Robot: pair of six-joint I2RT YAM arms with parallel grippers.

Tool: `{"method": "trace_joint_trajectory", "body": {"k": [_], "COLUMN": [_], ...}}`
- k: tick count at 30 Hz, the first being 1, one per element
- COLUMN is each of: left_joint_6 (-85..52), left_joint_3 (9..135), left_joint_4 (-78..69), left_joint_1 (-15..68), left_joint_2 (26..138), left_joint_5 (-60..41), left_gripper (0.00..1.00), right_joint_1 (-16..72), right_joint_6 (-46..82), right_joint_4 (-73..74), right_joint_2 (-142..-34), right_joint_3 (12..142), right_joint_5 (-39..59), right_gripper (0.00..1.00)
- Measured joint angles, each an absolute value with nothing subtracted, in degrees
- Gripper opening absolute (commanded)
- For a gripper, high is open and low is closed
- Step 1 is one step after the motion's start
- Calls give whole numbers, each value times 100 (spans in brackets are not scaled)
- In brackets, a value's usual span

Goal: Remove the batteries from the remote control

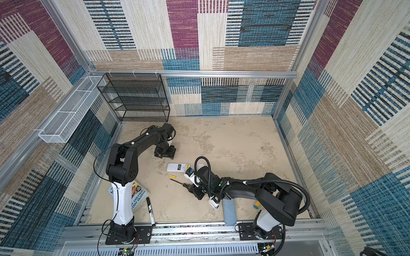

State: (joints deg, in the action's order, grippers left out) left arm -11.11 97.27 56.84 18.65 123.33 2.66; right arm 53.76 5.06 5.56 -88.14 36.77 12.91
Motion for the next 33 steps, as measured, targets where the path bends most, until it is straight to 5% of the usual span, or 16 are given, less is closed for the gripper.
{"method": "trace_joint_trajectory", "body": {"k": [33], "left_joint_6": [-1026], "left_joint_3": [9721], "left_joint_4": [5680], "left_joint_1": [1865], "left_joint_2": [12387], "left_joint_5": [266], "left_gripper": [71], "right_joint_1": [5354], "right_joint_6": [438], "right_joint_4": [464], "right_joint_2": [-8514], "right_joint_3": [3481], "right_joint_5": [1470], "right_gripper": [0]}}
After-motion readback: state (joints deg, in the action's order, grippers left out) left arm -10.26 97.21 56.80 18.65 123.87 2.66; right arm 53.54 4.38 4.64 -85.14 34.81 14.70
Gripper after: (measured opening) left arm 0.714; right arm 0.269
